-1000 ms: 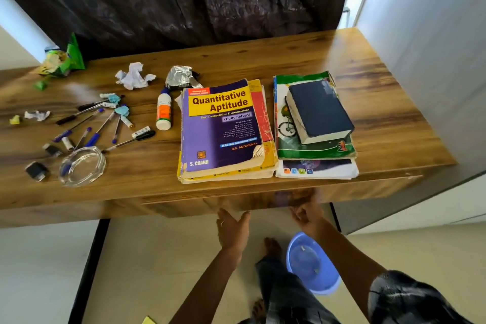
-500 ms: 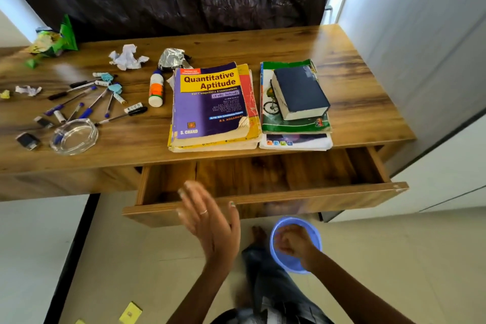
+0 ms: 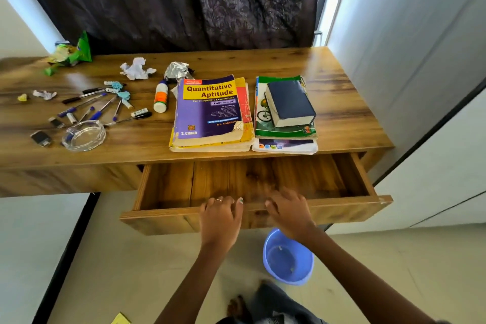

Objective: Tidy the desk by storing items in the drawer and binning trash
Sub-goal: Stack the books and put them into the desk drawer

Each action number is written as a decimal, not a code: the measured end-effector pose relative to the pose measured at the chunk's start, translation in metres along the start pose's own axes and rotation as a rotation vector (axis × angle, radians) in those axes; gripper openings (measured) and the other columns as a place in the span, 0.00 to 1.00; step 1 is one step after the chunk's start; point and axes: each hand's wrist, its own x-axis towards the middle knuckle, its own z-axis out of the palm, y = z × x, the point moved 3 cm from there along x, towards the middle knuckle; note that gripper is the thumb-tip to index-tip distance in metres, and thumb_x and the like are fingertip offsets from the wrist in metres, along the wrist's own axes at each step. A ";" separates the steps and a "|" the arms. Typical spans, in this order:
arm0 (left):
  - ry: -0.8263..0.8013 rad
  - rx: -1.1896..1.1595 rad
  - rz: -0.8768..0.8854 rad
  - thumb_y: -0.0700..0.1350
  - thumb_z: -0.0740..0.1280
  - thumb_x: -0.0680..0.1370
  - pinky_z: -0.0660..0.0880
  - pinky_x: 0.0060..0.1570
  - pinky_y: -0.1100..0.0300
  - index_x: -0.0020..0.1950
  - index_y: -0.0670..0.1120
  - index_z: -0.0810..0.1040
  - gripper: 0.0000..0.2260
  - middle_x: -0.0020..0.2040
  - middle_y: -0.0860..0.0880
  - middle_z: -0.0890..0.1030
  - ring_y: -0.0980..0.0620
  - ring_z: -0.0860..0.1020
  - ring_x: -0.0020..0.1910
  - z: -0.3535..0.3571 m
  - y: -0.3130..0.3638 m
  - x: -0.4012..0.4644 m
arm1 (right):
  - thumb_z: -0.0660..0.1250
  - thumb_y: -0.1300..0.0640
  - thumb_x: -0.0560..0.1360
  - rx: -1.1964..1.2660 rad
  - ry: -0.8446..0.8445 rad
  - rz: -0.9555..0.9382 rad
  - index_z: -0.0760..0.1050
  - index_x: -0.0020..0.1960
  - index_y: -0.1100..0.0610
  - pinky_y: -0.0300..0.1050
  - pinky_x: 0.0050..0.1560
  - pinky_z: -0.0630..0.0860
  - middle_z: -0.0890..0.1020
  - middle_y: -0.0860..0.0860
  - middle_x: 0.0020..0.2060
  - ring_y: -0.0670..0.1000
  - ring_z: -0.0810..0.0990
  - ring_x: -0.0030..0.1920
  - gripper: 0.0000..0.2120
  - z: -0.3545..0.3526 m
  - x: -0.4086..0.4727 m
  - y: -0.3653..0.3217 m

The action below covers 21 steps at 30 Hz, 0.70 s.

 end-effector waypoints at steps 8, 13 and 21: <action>-0.224 0.068 -0.148 0.56 0.53 0.81 0.67 0.38 0.63 0.41 0.52 0.75 0.17 0.35 0.54 0.76 0.56 0.76 0.37 -0.005 -0.003 -0.021 | 0.53 0.45 0.80 0.049 -0.389 -0.016 0.67 0.37 0.52 0.41 0.35 0.65 0.68 0.48 0.29 0.50 0.70 0.33 0.17 0.000 -0.024 0.017; -0.463 0.106 -0.365 0.60 0.53 0.79 0.71 0.37 0.61 0.42 0.48 0.79 0.21 0.38 0.52 0.79 0.55 0.77 0.39 0.002 -0.015 -0.023 | 0.57 0.48 0.79 0.127 -0.595 -0.148 0.66 0.34 0.60 0.44 0.34 0.58 0.65 0.53 0.31 0.50 0.64 0.33 0.20 -0.007 -0.030 0.025; -0.661 0.142 -0.478 0.66 0.52 0.76 0.76 0.49 0.59 0.52 0.47 0.78 0.27 0.44 0.51 0.82 0.53 0.80 0.44 0.026 -0.024 -0.044 | 0.59 0.40 0.73 0.402 -0.721 -0.148 0.78 0.50 0.55 0.46 0.52 0.74 0.80 0.51 0.49 0.51 0.78 0.50 0.20 -0.020 -0.016 0.054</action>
